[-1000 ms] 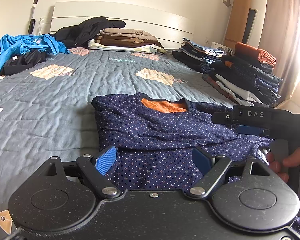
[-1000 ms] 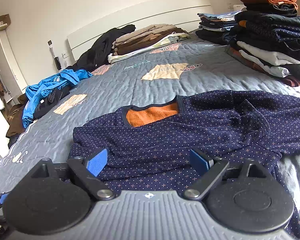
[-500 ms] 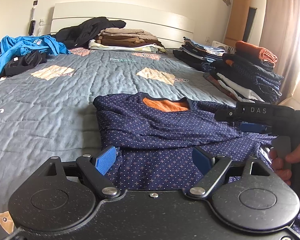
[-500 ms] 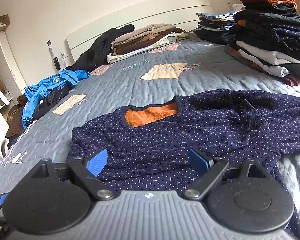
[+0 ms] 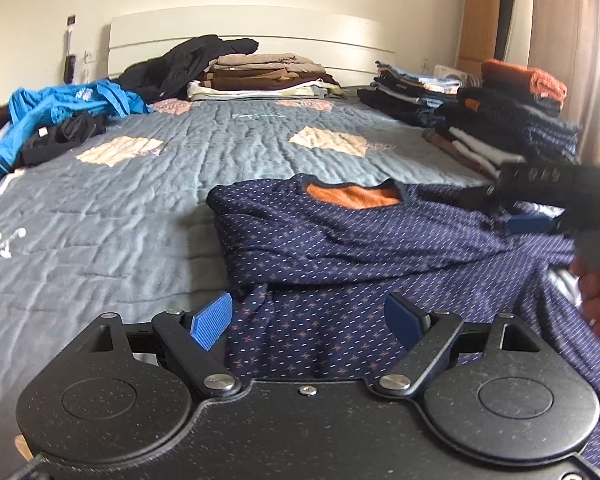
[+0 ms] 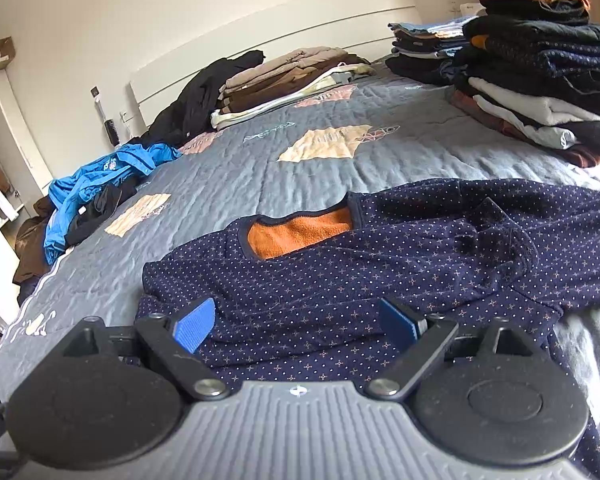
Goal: Fold clothes
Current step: 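Grasp the side edge of the navy shirt with the left gripper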
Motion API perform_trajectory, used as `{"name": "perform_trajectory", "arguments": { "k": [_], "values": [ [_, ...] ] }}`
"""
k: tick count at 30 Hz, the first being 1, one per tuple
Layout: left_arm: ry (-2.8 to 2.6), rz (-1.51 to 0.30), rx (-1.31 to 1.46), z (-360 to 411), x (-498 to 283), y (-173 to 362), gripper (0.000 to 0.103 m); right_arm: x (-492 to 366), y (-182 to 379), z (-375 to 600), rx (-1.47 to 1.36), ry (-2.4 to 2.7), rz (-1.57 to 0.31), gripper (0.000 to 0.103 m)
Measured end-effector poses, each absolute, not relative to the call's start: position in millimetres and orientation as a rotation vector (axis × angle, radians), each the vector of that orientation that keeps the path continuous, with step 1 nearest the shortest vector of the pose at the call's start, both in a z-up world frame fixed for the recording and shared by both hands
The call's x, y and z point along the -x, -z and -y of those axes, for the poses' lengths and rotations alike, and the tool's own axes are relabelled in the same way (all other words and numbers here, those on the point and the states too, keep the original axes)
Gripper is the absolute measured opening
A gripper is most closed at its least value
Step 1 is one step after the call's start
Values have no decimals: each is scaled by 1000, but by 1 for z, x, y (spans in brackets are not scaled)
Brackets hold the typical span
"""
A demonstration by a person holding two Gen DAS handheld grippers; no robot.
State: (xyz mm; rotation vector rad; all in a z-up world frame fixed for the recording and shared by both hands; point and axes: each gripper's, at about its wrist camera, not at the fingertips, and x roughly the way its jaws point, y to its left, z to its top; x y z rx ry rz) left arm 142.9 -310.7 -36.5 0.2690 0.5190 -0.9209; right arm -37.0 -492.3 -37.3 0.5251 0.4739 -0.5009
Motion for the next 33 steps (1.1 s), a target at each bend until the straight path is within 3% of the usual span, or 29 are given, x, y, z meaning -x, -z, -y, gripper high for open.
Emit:
{"name": "perform_trajectory", "arguments": {
  "k": [6, 9, 12, 14, 15, 29, 30, 32, 33],
  "values": [
    [876, -243, -561, 328, -124, 48, 82, 46, 33, 509, -561, 523, -450, 89],
    [883, -243, -608, 335, -129, 57, 81, 47, 33, 514, -580, 520, -460, 89],
    [903, -313, -596, 336, -140, 63, 60, 46, 35, 516, -594, 502, -473, 89],
    [909, -363, -579, 336, -149, 66, 33, 45, 35, 515, -591, 487, -478, 89],
    [907, -386, -565, 336, -154, 68, 31, 45, 34, 514, -586, 481, -479, 89],
    [896, -609, -450, 356, -203, 84, 30, 39, 24, 503, -545, 377, -500, 89],
    [897, -615, -442, 356, -205, 85, 29, 38, 23, 501, -540, 362, -503, 89],
    [901, -628, -421, 356, -208, 85, 15, 36, 21, 495, -530, 338, -504, 89],
    [905, -636, -408, 356, -209, 85, 15, 35, 20, 492, -519, 331, -505, 89]
  ]
}}
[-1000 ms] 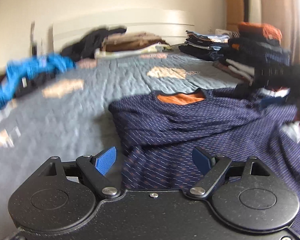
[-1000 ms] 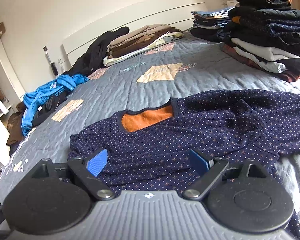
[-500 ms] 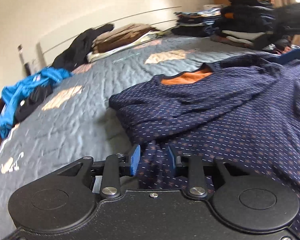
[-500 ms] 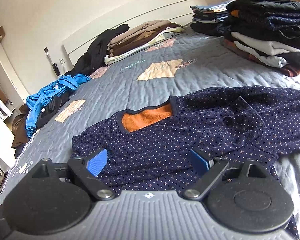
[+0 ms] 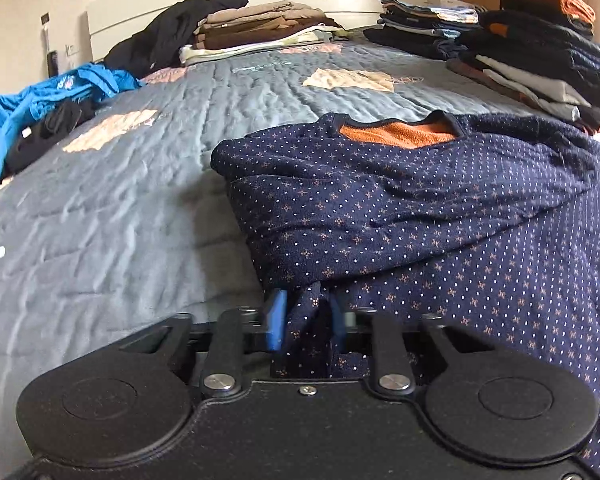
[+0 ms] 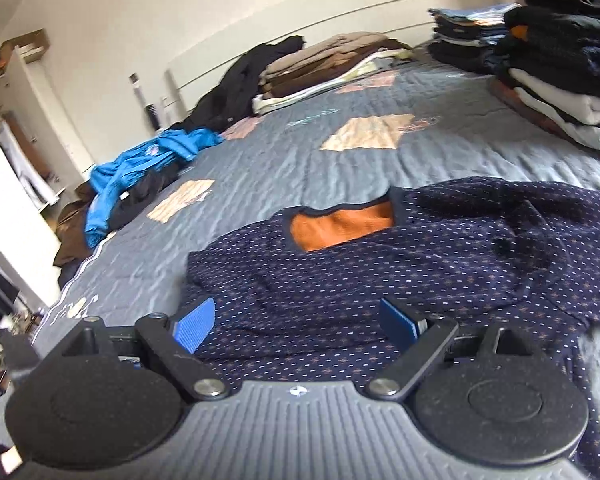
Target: Fold clothes
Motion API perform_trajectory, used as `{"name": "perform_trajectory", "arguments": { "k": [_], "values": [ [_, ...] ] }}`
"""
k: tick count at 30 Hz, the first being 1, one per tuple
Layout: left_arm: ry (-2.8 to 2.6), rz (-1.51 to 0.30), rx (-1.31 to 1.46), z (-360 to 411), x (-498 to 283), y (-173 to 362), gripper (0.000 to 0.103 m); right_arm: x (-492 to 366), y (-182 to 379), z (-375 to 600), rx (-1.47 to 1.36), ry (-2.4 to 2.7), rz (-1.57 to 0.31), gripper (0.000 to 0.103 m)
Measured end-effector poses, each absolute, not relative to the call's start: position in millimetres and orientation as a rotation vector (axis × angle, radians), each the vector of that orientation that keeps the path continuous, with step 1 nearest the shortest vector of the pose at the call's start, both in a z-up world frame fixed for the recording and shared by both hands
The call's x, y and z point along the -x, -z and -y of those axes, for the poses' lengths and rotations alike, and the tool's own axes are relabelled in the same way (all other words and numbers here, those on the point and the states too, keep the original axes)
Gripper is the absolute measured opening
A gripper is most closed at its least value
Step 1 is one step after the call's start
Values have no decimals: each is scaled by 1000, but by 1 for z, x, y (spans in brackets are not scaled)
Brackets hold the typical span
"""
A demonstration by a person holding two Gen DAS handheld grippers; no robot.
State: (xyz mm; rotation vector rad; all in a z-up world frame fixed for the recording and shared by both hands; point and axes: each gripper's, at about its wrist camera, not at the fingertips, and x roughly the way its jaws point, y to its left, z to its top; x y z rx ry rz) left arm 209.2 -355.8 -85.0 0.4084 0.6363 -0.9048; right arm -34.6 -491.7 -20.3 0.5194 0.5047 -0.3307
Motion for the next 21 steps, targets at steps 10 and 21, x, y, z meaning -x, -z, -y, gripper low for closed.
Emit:
{"name": "perform_trajectory", "arguments": {
  "k": [10, 21],
  "values": [
    [862, -608, -423, 341, -225, 79, 9, 27, 15, 467, -462, 282, -513, 89],
    [867, -466, -592, 329, -213, 72, 34, 25, 15, 463, -449, 267, -521, 89]
  ]
}}
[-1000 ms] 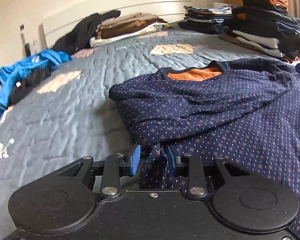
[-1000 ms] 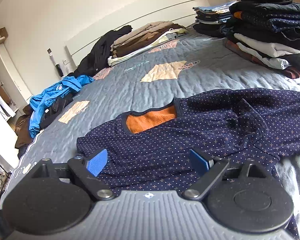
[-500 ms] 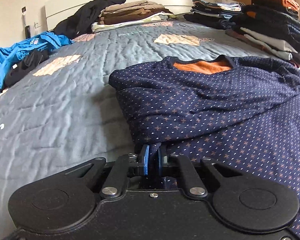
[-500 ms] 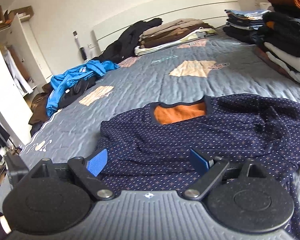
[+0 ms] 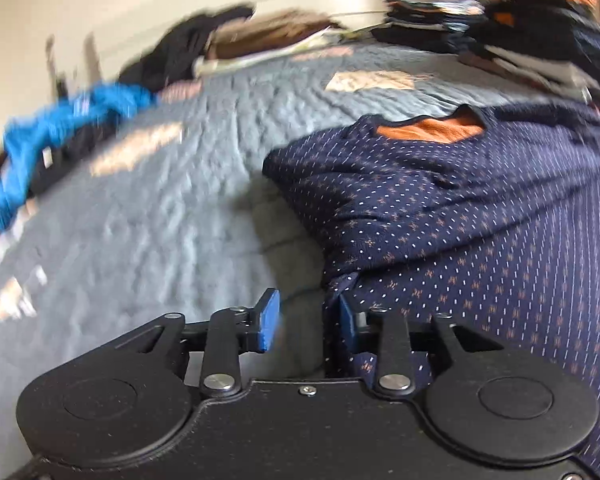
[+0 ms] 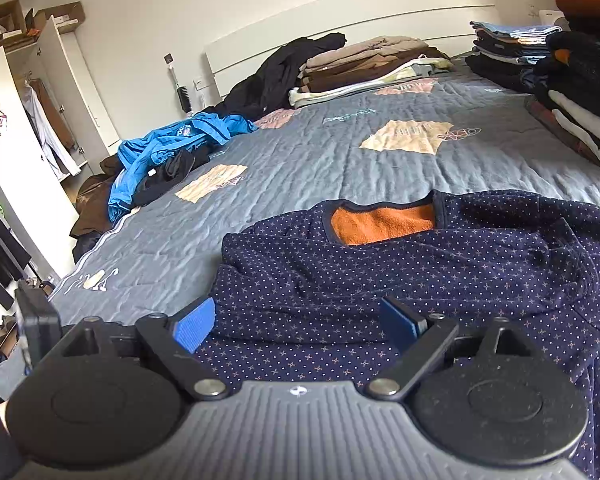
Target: Fold clothes
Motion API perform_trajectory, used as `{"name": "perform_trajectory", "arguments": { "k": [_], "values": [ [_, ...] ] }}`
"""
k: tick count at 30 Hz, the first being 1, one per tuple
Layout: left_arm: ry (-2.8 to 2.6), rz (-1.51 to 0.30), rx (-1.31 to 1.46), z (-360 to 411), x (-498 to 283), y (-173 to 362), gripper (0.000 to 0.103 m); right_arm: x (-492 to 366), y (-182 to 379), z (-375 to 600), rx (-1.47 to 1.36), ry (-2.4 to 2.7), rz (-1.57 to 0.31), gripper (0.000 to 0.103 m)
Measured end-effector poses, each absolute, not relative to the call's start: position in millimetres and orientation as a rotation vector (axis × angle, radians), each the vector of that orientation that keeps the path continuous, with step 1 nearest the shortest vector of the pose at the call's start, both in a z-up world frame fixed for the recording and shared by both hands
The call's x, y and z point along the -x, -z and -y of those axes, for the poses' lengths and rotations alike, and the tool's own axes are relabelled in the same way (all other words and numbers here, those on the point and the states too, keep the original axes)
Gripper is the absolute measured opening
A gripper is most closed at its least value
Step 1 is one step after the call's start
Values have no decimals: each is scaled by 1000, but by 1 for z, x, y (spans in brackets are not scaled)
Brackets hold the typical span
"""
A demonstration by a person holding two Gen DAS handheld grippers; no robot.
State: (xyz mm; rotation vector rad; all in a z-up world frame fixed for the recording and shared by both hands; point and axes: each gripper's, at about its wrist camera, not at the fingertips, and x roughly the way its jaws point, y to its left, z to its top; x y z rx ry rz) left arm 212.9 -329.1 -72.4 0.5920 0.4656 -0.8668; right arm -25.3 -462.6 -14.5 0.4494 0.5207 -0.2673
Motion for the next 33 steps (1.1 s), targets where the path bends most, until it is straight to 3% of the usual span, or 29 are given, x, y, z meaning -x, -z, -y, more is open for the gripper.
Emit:
{"name": "perform_trajectory", "arguments": {
  "k": [5, 10, 16, 18, 20, 28, 30, 32, 33],
  "values": [
    [864, -188, -798, 343, -172, 68, 40, 25, 16, 463, -449, 282, -525, 89],
    [898, -138, -953, 372, -159, 93, 44, 26, 16, 464, -448, 283, -522, 89],
    [816, 66, -1184, 392, -158, 137, 44, 26, 17, 469, -461, 292, -522, 89],
    [825, 96, -1204, 393, -163, 139, 43, 26, 17, 471, -464, 294, -522, 89],
    [833, 102, -1188, 391, -170, 135, 32, 26, 18, 472, -464, 296, -522, 89],
    [879, 49, -994, 376, -179, 102, 34, 28, 20, 477, -479, 305, -523, 89],
    [872, 162, -1089, 384, -165, 112, 39, 29, 20, 478, -483, 306, -521, 89],
    [866, 271, -1225, 399, -151, 130, 53, 28, 20, 477, -483, 305, -523, 89],
    [868, 267, -1258, 408, -150, 136, 54, 27, 20, 476, -482, 302, -525, 89]
  ]
}}
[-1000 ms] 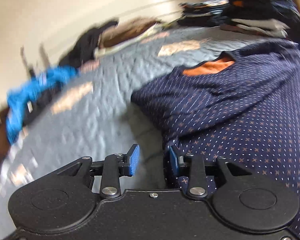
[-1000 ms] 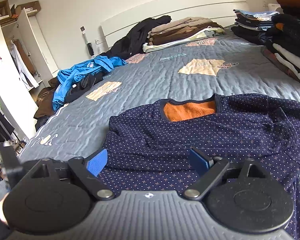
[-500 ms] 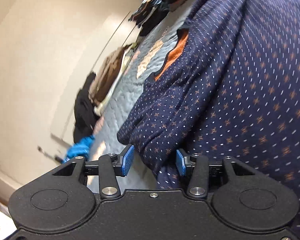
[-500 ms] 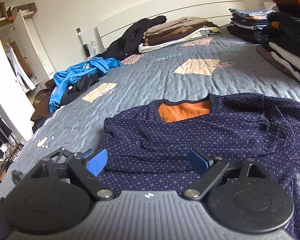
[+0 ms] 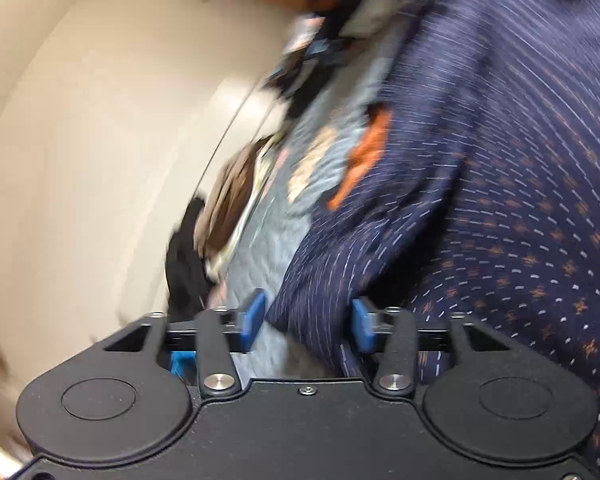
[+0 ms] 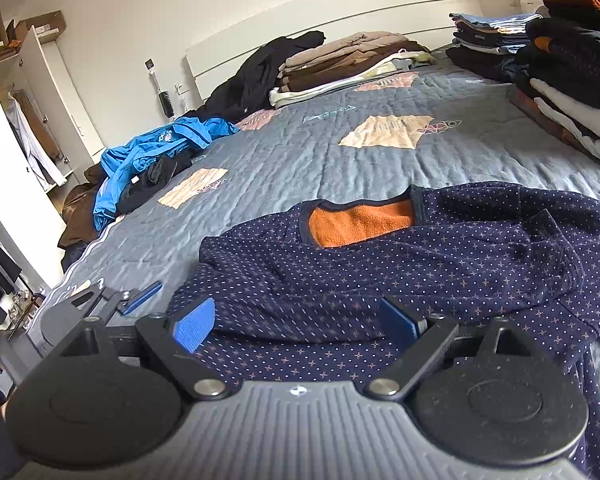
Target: Fold clothes
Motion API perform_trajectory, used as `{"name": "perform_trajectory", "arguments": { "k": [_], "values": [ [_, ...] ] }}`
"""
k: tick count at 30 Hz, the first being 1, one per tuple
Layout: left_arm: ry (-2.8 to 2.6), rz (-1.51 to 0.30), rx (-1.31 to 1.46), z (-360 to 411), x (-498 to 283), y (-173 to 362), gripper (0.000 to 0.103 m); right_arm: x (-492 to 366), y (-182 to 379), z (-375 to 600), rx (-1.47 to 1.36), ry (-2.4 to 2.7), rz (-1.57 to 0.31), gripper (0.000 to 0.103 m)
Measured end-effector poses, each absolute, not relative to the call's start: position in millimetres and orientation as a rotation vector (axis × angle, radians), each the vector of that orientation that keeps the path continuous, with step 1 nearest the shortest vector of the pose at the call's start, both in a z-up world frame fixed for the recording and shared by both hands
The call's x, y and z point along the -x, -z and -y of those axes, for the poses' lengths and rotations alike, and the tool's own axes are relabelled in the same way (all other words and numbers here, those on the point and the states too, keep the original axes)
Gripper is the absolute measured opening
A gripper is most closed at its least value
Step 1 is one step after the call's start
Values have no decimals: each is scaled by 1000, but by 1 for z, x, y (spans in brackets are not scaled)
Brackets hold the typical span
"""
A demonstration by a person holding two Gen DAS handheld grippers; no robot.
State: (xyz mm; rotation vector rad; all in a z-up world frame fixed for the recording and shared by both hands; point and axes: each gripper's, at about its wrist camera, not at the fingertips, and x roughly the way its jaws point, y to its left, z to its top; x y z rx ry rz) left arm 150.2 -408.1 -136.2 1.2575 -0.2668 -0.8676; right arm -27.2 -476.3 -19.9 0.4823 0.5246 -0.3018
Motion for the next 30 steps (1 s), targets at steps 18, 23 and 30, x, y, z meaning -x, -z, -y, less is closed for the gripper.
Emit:
{"name": "perform_trajectory", "arguments": {
  "k": [18, 23, 30],
  "values": [
    [743, 306, -1305, 409, -188, 144, 38, 36, 36, 530, -509, 454, -522, 89],
    [722, 278, -1290, 395, -202, 136, 53, 43, 37, 539, -531, 461, -505, 89],
    [826, 252, -1350, 396, -186, 147, 52, 36, 40, 534, -523, 421, -530, 89]
  ]
}}
